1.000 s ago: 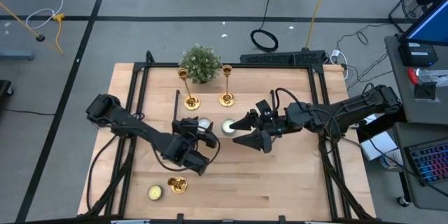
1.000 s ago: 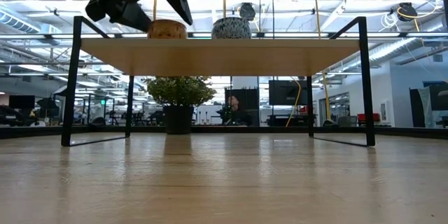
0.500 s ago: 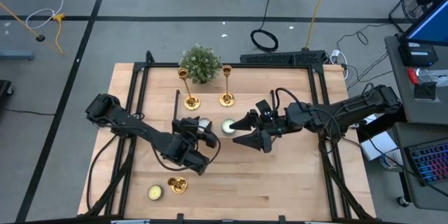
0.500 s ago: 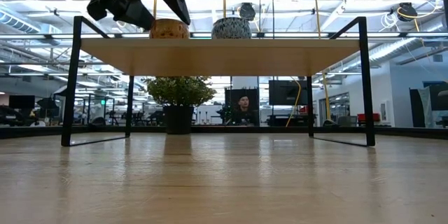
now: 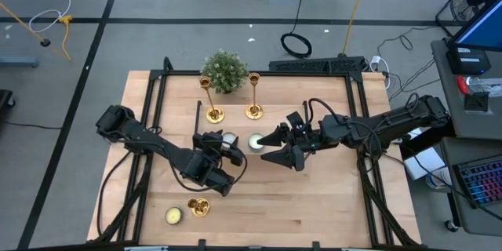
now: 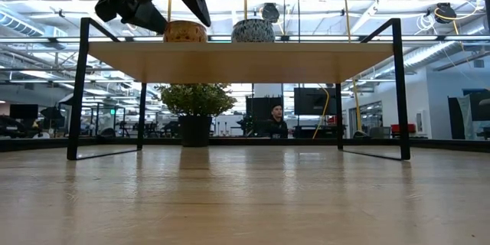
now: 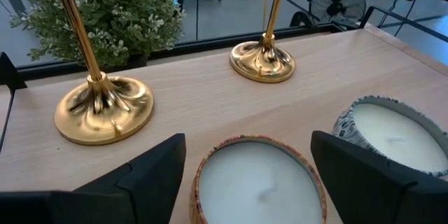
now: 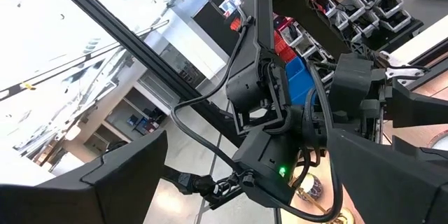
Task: Stock candles and holders on shelf
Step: Align the orange scented candle with the other scented candle on the shelf
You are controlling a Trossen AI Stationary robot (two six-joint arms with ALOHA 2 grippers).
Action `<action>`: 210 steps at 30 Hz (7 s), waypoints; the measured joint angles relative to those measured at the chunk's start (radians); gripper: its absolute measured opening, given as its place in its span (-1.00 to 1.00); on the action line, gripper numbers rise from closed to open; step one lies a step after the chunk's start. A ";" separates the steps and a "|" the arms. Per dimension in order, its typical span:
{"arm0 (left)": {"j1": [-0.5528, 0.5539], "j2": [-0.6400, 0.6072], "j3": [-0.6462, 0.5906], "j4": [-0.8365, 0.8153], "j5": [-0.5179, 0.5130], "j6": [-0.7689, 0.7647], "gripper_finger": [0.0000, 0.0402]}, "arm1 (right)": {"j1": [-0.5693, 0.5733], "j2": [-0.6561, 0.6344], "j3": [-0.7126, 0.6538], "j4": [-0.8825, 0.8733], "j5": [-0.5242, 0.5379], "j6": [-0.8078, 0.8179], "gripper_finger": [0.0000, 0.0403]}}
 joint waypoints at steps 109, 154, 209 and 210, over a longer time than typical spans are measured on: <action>0.286 -0.075 0.155 0.078 0.806 0.774 -1.00 | 0.013 0.000 0.000 -0.008 0.004 0.011 0.93; 0.295 -0.084 0.261 -0.118 0.775 0.703 -1.00 | 0.013 0.000 0.000 -0.008 0.003 0.018 0.93; 0.273 -0.068 0.259 -0.119 0.830 0.758 -1.00 | 0.013 0.000 0.000 -0.008 0.004 0.017 0.93; 0.273 -0.068 0.259 -0.120 0.827 0.762 -1.00 | 0.013 0.000 0.000 -0.008 0.004 0.017 0.93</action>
